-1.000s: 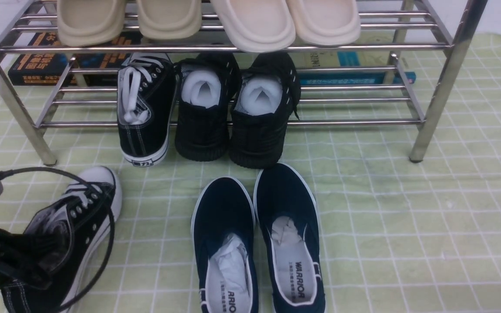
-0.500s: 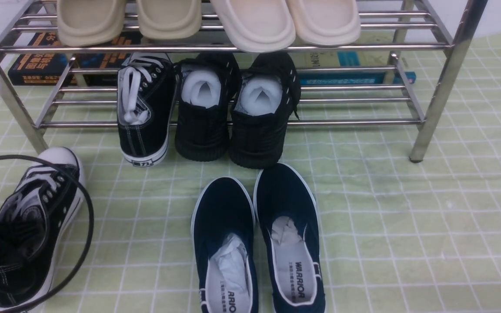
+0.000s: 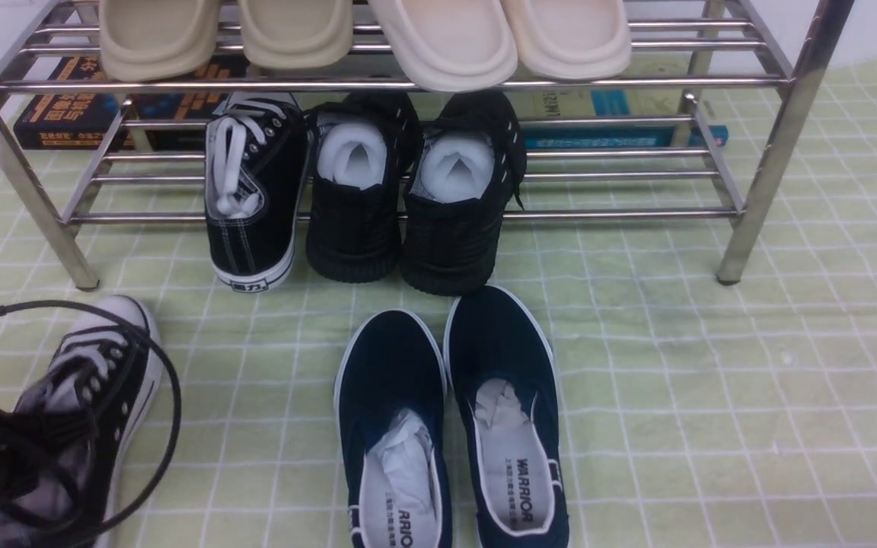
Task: Take the shoes off the shelf with your hand from the green coffee tablecloth.
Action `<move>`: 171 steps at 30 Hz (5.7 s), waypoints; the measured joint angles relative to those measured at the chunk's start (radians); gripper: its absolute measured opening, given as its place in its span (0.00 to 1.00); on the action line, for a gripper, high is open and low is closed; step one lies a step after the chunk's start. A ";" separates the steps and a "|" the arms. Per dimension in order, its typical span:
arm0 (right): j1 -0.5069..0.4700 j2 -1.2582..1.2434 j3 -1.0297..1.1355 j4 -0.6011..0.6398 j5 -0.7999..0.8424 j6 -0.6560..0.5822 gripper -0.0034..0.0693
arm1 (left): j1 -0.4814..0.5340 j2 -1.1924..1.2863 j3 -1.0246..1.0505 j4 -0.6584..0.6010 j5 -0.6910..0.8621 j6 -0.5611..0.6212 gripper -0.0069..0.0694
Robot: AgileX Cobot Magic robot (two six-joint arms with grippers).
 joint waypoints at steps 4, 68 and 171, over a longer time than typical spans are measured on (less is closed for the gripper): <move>0.000 0.000 0.000 0.000 0.000 0.000 0.37 | 0.000 -0.010 -0.014 0.000 0.032 -0.003 0.47; 0.000 0.000 0.000 0.000 0.000 0.000 0.37 | -0.002 0.572 -0.955 -0.908 0.326 0.678 0.10; 0.000 0.000 0.000 0.000 0.000 0.000 0.37 | -0.303 -1.025 0.167 -0.363 0.160 0.360 0.09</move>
